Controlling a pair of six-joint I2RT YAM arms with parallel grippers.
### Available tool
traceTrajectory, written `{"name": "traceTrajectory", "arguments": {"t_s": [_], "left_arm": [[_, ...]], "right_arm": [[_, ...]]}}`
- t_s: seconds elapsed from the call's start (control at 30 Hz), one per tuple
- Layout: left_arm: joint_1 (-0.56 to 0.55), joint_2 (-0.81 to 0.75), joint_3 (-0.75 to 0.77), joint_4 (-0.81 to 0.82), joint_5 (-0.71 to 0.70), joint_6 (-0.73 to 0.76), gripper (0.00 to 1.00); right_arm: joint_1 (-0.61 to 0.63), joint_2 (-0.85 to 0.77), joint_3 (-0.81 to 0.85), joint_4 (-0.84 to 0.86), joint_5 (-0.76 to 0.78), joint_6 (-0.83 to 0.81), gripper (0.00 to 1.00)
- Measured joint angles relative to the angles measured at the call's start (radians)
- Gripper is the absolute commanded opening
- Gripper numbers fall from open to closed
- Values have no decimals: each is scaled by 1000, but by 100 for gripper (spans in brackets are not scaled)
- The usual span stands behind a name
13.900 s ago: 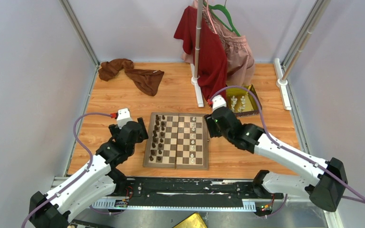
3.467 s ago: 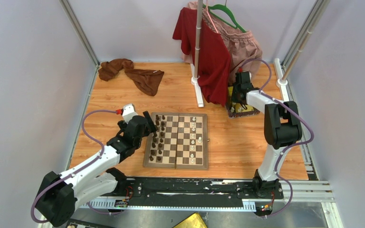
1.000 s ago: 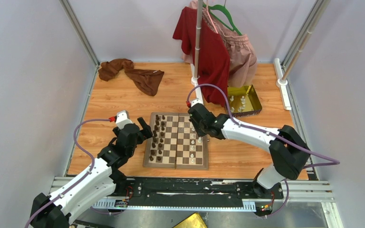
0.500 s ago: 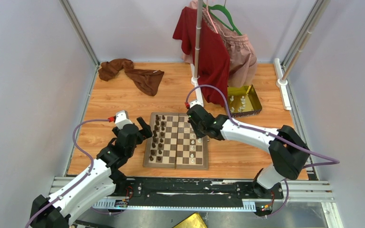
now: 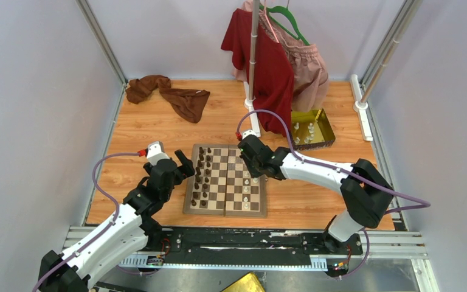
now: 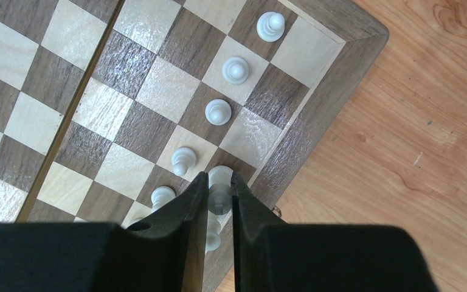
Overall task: Set up the chess pieces on the board
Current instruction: Place the chess piece on the chessboard.
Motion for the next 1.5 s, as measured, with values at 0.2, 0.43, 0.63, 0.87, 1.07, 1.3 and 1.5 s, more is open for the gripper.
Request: {"name": "traceTrajectory", "arguments": {"t_s": [0.2, 0.43, 0.63, 0.87, 1.07, 1.3, 1.5], "left_arm": [[0, 0, 0, 0, 0, 0, 100], [0, 0, -2, 0, 0, 0, 100], [0, 0, -2, 0, 0, 0, 100], [0, 0, -2, 0, 0, 0, 100], [0, 1, -5, 1, 0, 0, 100], [0, 10, -8, 0, 0, 0, 100], [0, 15, -8, 1, 0, 0, 100]], "right_arm": [[2, 4, 0, 0, 0, 0, 0], [3, 6, 0, 0, 11, 0, 0], [3, 6, 0, 0, 18, 0, 0], [3, 9, 0, 0, 19, 0, 1], [3, 11, -3, 0, 19, 0, 3], [3, 13, -4, 1, 19, 1, 10], [3, 13, -4, 1, 19, 1, 22]]}}
